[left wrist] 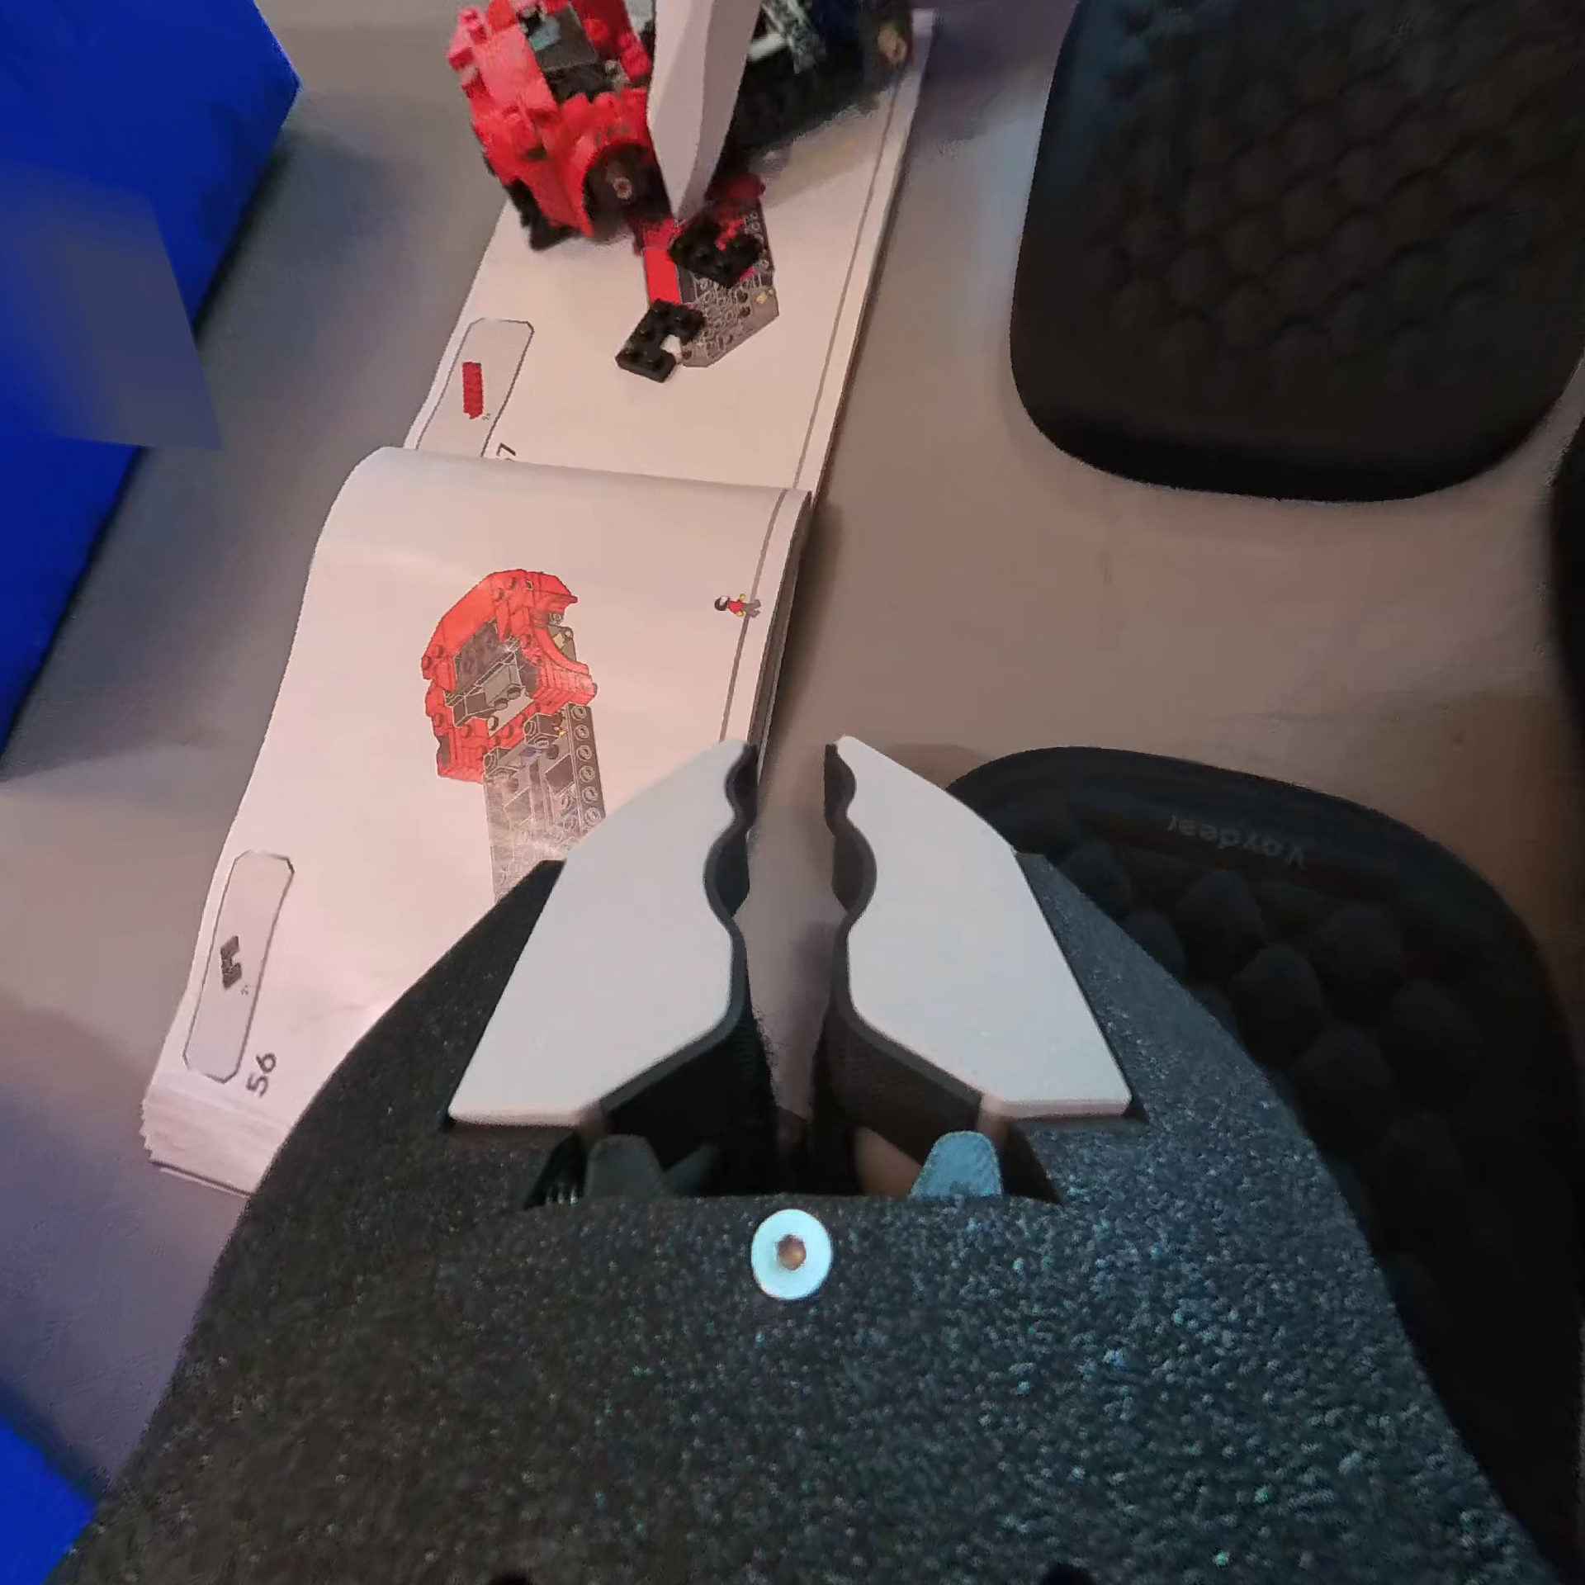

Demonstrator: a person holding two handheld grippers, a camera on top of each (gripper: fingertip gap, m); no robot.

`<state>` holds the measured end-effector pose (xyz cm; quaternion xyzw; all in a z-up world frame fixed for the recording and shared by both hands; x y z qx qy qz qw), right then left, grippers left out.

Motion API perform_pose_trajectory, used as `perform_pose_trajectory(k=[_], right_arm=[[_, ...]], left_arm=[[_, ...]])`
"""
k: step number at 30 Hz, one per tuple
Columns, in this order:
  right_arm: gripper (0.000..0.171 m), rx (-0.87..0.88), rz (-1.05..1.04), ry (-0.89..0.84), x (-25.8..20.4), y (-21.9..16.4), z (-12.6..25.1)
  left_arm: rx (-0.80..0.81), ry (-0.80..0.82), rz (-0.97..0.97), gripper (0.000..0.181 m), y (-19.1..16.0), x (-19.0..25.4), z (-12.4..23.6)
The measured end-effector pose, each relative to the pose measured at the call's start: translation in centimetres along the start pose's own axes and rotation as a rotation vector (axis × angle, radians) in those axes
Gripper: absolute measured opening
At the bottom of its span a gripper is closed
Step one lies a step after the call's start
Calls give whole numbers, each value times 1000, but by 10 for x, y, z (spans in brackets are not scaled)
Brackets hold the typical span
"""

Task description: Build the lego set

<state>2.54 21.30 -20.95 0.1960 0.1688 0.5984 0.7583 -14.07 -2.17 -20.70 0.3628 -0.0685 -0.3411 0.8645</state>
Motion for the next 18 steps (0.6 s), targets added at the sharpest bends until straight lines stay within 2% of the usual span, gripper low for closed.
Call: perform_pose_trajectory(k=[5, 10, 18], right_arm=[[80, 19, -7, 10, -2, 2, -1], [88, 160, -21, 14, -8, 2, 9], [85, 384, -33, 14, -14, 8, 28]], left_arm=[[-20, -2, -3, 14, -1, 0, -2], [-22, -15, 31, 13, -1, -2, -3], [-11, -23, 78, 13, 2, -6, -1]])
Point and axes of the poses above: each gripper's, where its closed fingertips meet, z back along the fingers, y out of its top, x = y × z across the jaws, the point moved 8 cm from there along z, back along the fingers, and after that the axes turned 4 degrees about -x, right-handed, at the moved point
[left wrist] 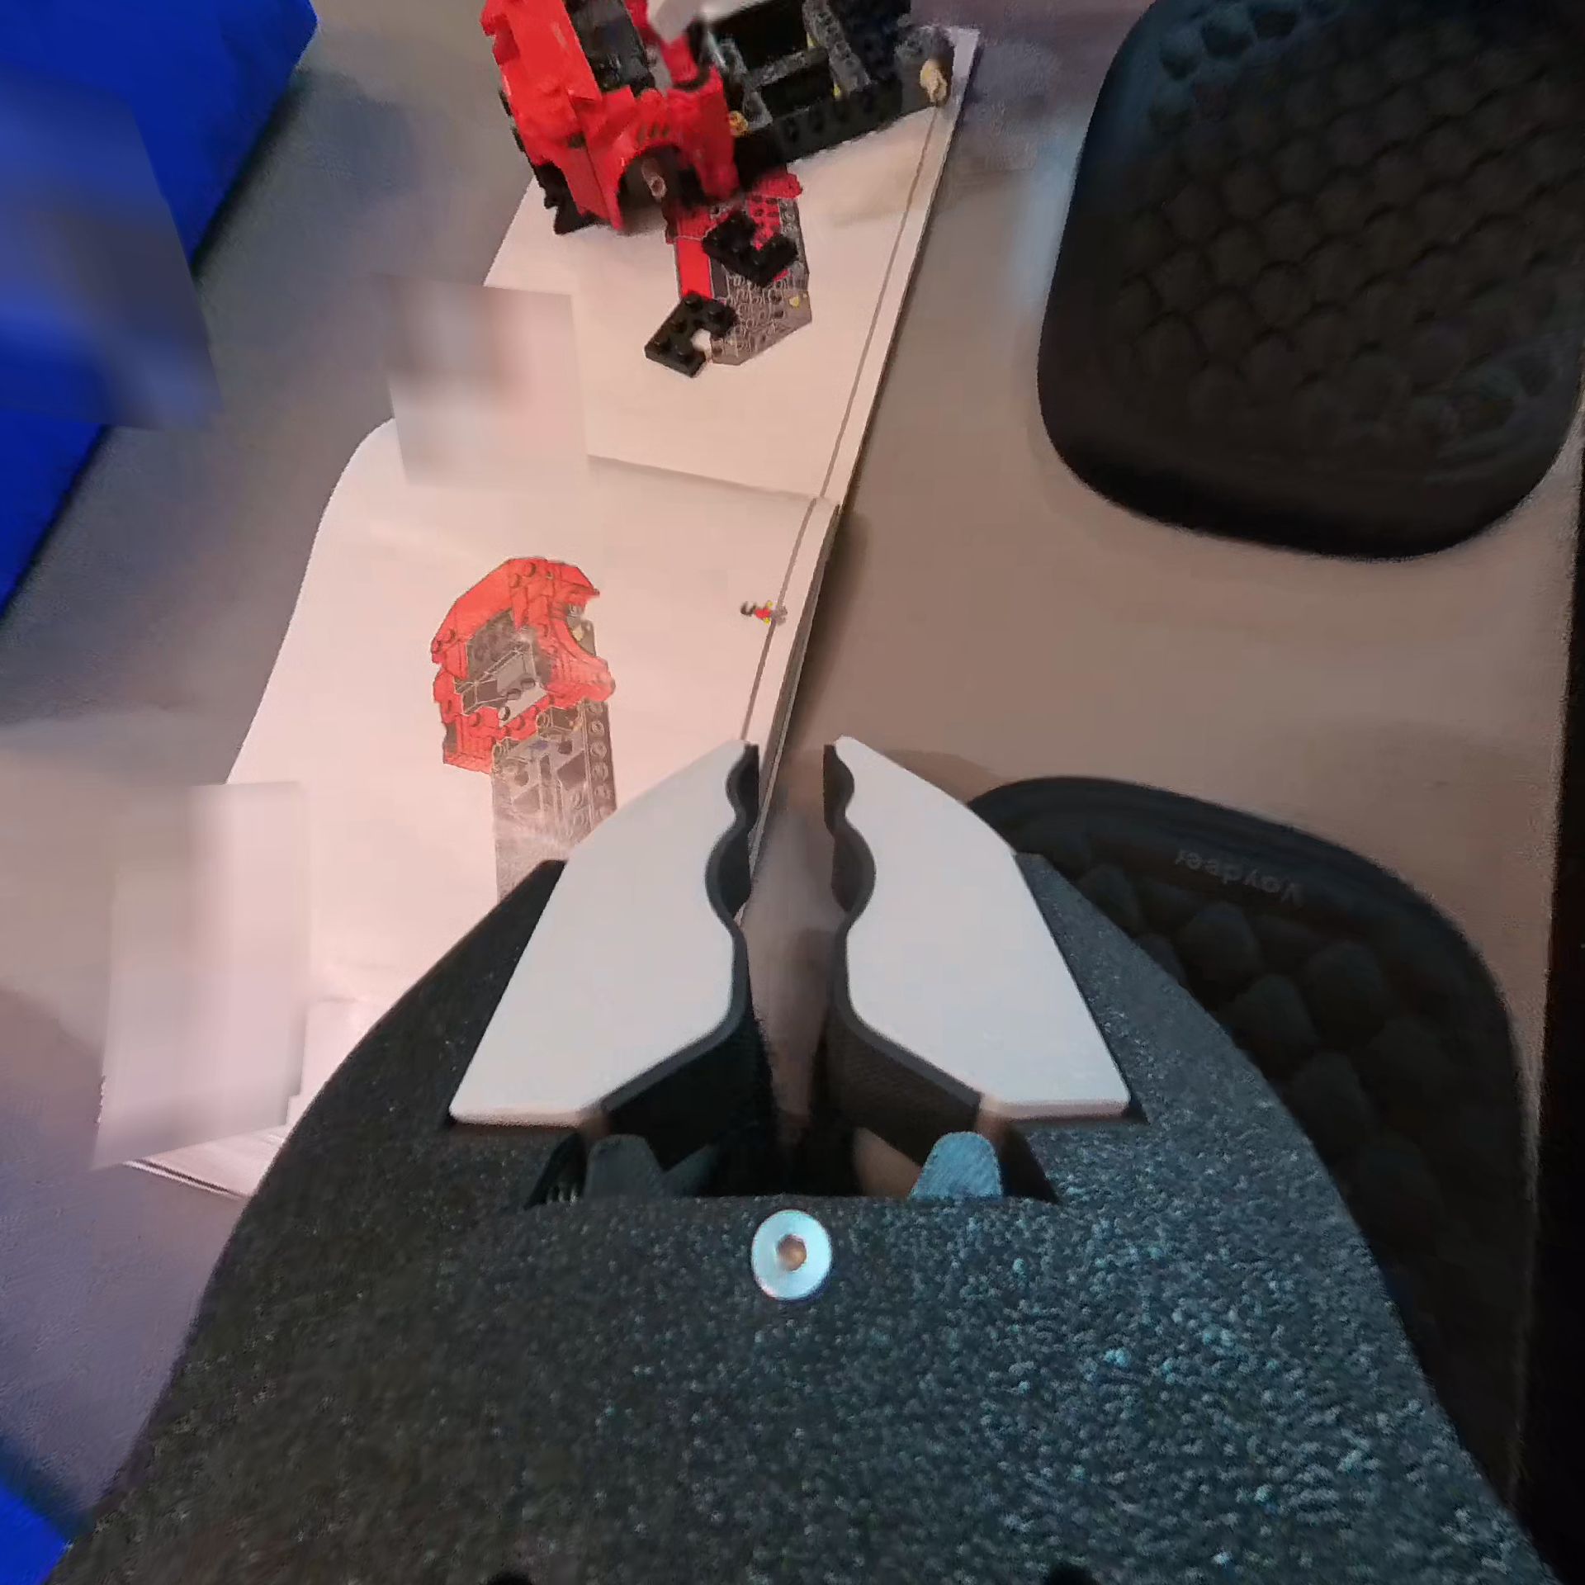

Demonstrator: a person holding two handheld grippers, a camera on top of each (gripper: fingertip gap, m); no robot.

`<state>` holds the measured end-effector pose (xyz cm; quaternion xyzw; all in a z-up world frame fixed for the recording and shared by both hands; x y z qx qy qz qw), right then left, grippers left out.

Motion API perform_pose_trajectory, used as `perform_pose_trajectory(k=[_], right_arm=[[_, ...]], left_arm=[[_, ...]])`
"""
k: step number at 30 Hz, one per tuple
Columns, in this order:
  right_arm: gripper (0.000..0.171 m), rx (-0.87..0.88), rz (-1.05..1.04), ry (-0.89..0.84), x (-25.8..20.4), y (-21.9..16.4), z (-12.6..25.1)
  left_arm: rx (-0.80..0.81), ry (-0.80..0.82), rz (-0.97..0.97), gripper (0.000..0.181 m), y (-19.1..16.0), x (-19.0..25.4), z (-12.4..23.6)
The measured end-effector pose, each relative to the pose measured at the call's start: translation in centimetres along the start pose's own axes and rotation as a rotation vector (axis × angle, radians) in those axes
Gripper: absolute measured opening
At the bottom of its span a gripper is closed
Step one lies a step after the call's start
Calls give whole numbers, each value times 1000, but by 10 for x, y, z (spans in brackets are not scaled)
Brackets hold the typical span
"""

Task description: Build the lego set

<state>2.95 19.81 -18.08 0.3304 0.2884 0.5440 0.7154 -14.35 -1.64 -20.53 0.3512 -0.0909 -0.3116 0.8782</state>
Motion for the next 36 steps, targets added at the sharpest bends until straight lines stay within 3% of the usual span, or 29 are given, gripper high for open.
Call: perform_pose_trajectory(k=[4, 10, 14, 16, 18, 20, 25, 30, 36], right_arm=[[84, 85, -8, 38, -1, 6, 6], [71, 163, 68, 153, -22, 14, 13], [63, 9, 184, 308, -32, 25, 16], [48, -92, 237, 369, -36, 28, 17], [21, -192, 315, 345, -35, 26, 12], [12, -274, 375, 278, -33, 21, 6], [23, -377, 364, 319, -40, 8, -14], [33, -519, 503, 262, -45, 5, -43], [17, -587, 510, 367, -46, 8, -52]], left_arm=[[83, -62, -5, 14, 27, 9, 11], [146, 109, -242, 31, 74, 20, 22], [200, 60, -279, 38, 91, 21, -1], [226, 37, -310, 37, 93, 24, -23], [229, 26, -372, 35, 90, 32, -44], [250, 3, -407, 30, 84, 43, -57], [248, -10, -470, 26, 70, 56, -63], [240, -17, -440, 23, 65, 50, -68], [237, 2, -469, 20, 63, 52, -69]])
Point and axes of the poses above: each gripper's, where its closed fingertips meet, z back along the fingers, y out of its top, x = y × z across the jaws, the point moved 8 cm from there along z, back along the fingers, and after that the axes turned 4 degrees about -x, right-handed, at the moved point
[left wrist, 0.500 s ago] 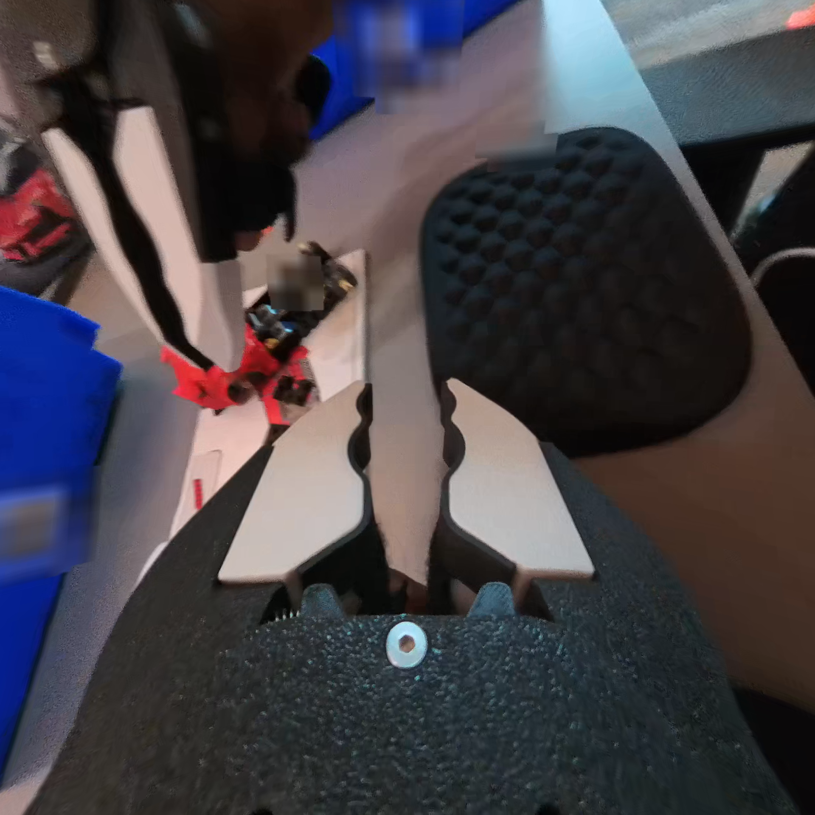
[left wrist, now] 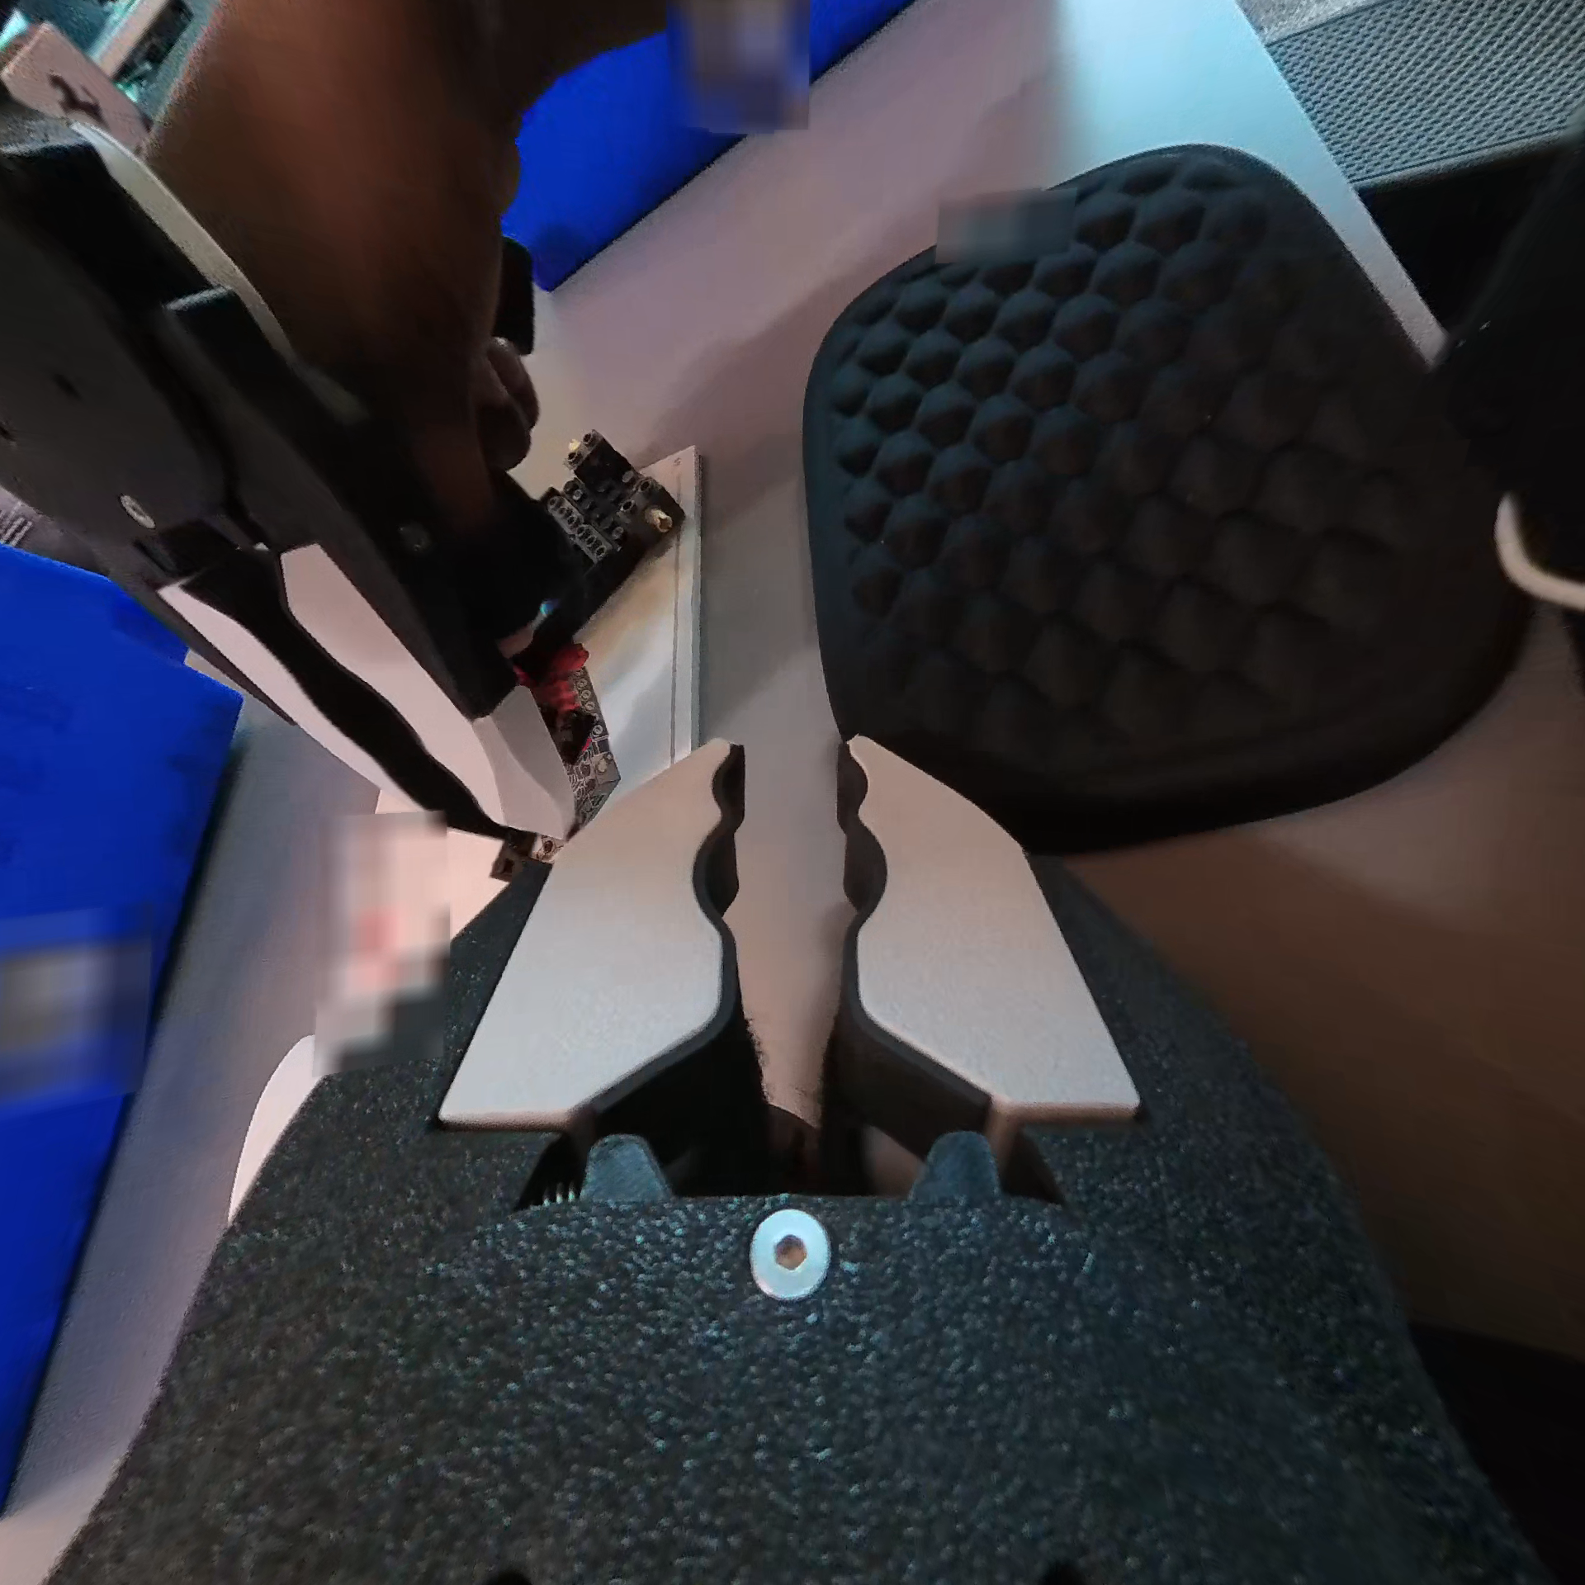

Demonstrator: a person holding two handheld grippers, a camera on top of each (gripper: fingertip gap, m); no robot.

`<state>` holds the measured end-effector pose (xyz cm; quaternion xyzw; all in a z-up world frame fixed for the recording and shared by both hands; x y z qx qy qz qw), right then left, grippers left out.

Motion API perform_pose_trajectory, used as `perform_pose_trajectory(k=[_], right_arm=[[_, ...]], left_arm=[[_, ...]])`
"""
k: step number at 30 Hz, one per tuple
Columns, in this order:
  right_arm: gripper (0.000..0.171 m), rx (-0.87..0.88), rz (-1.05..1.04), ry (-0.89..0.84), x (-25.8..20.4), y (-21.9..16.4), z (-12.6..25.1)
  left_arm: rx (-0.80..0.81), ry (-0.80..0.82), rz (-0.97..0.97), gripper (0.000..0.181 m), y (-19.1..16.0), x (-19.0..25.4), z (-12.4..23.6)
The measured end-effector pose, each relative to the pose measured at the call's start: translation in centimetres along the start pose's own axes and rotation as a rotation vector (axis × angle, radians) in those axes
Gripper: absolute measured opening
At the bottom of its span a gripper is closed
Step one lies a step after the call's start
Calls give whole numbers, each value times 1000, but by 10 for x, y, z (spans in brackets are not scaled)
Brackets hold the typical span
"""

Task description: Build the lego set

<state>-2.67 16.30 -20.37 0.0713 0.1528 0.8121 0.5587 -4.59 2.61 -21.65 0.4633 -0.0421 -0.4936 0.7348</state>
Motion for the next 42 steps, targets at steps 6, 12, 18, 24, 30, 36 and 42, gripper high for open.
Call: perform_pose_trajectory(k=[6, 12, 18, 24, 30, 36, 42], right_arm=[[16, -34, 93, 34, 3, 3, 0], [16, -72, 145, 41, 3, 6, 0], [16, -79, 125, 15, 1, 6, 0], [16, -106, 94, 9, 0, 8, 0], [16, -137, 89, -4, -2, 10, 0], [16, -117, 61, -15, -4, 9, 0], [16, -126, 53, -12, -3, 10, 0]], left_arm=[[-4, -2, 0, 19, 0, 0, 0], [-2, -4, -1, 19, 0, 0, 0], [-7, -5, -2, 18, 0, 0, 0], [-9, -3, -8, 17, 0, 1, 0], [-11, -1, -10, 17, 0, 1, 0], [-13, 0, -14, 16, 0, 1, 0], [-18, 1, -18, 15, 0, 1, -1]])
Point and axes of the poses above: each gripper's, where its closed fingertips meet, z back along the fingers, y out of its top, x = y × z across the jaws, the point moved 8 cm from there along z, back along the fingers, and after that the axes turned 4 degrees about -x, right-handed, at the moved point
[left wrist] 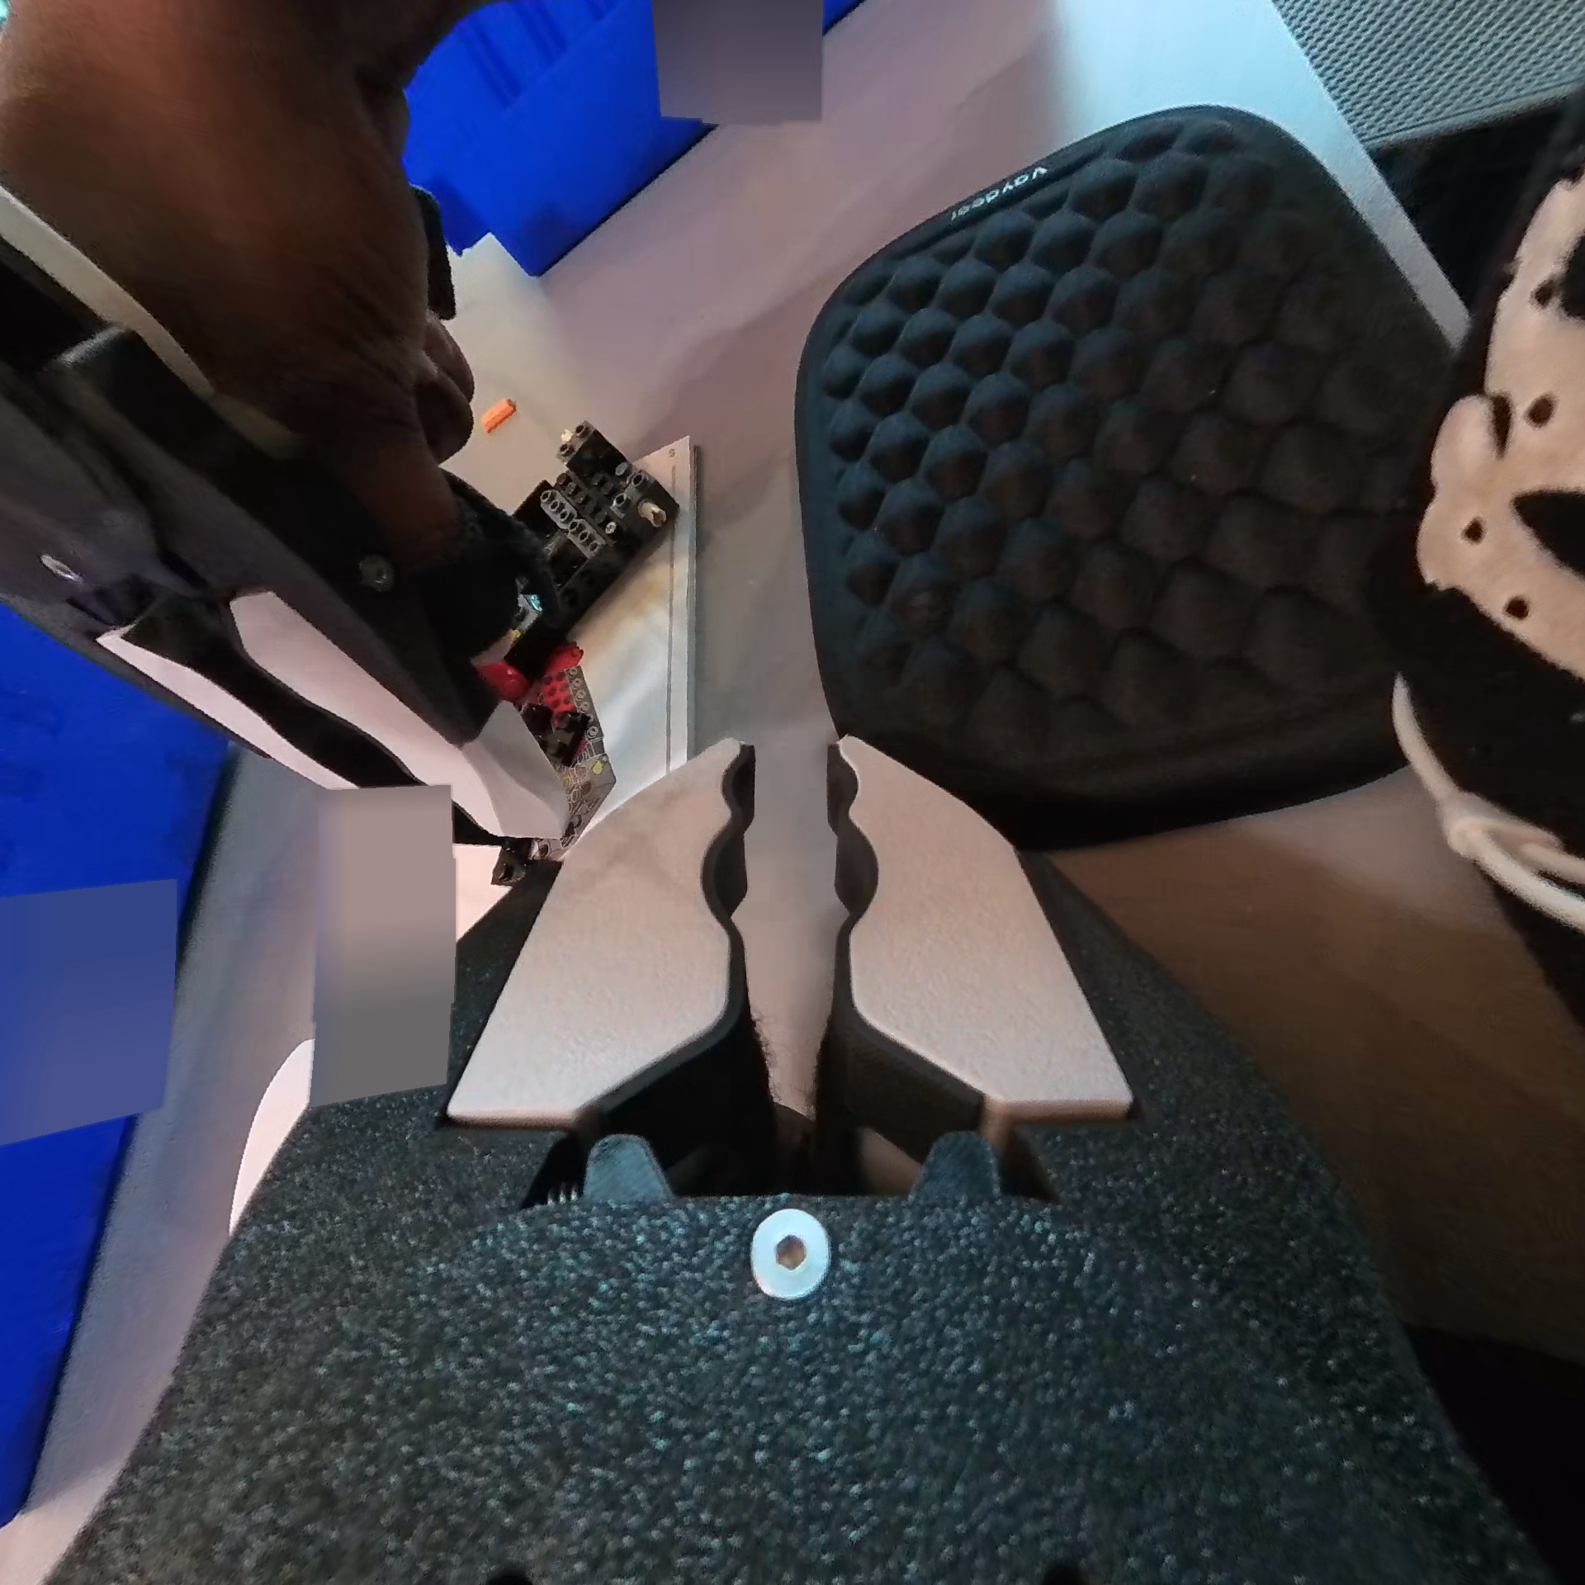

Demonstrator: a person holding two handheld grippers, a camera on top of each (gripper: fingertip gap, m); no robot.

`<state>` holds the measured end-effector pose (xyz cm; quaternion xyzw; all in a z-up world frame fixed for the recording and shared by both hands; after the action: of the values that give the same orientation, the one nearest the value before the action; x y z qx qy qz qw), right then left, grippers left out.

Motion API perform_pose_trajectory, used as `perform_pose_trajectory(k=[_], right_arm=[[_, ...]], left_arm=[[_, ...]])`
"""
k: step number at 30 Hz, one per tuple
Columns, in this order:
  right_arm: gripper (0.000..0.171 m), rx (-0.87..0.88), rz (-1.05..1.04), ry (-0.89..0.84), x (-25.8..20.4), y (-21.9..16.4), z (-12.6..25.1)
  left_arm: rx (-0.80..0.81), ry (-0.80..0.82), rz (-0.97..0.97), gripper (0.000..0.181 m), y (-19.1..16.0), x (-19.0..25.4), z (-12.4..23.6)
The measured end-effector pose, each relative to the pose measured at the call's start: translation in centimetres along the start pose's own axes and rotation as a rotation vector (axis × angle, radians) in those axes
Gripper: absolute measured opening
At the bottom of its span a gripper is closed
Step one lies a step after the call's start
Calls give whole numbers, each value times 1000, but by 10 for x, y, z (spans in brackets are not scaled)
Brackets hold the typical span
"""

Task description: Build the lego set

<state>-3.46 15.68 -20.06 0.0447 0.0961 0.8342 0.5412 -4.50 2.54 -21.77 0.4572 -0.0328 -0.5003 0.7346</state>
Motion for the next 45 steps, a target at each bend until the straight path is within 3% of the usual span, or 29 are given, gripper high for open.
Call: perform_pose_trajectory(k=[13, 16, 20, 24, 27, 32, 37, 45], right_arm=[[16, -17, 62, -66, -4, 2, 0], [16, 78, 113, -123, -6, 4, 3], [16, 230, 118, -115, 0, -12, 49], [16, 230, 67, -189, 21, -64, 89], [16, 109, -18, -217, 31, -104, 83], [16, -105, -57, -227, 29, -139, 53], [16, -78, -74, -137, 21, -141, 37], [16, 115, -98, 37, -7, -119, 39]], left_arm=[[-6, 3, -6, 15, 0, 0, -1], [-7, 5, -9, 14, -1, 0, -1], [-11, 6, -12, 14, -1, 0, -1], [-28, 8, -18, 15, -3, -1, -2], [-47, 4, -12, 17, -4, -2, -4], [-60, -13, 49, 22, -4, -9, -6], [-65, -5, 85, 23, 1, -15, -2], [-60, -8, 125, 22, 5, -16, 2]])
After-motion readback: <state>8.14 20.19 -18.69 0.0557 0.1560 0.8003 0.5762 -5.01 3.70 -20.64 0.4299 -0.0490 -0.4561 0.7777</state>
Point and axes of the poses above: each gripper's, where its closed fingertips meet, z back along the fingers, y out of its top, x = y × z across the jaws, the point moved 8 cm from there along z, back along the fingers, and after that the axes turned 4 degrees about -x, right-handed, at the moved point
